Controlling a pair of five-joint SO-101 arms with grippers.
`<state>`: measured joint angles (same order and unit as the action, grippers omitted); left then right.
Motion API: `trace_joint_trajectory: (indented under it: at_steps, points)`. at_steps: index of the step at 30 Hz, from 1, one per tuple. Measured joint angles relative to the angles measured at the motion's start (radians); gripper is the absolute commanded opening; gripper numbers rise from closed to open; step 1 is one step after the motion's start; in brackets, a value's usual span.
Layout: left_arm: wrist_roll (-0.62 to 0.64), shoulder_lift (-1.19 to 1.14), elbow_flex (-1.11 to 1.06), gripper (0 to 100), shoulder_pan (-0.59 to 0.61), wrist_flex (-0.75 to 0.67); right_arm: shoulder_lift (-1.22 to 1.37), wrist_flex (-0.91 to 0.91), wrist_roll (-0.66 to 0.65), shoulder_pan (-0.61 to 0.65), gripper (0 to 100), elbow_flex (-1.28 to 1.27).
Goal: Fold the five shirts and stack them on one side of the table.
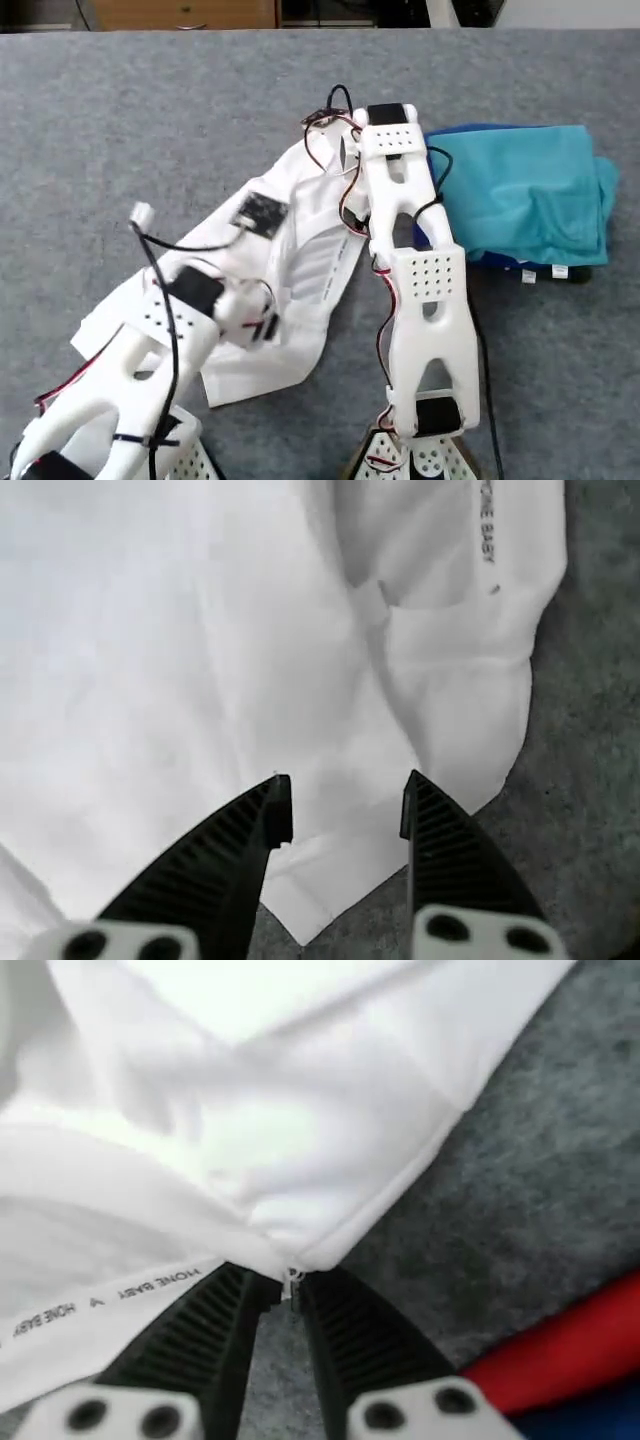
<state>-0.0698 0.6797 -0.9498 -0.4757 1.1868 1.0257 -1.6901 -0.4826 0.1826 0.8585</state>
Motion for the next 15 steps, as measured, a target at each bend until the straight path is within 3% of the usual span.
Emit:
trace_joint_trajectory:
  at_steps: [7,15]
  points:
    - [0.104,0.000,-0.005,22,-0.097,-0.020,0.000,0.000,0.003,0.000,0.5,0.000]
    - [0.158,-0.138,-0.002,22,-0.103,-0.089,0.005,0.000,0.003,0.000,0.5,0.000]
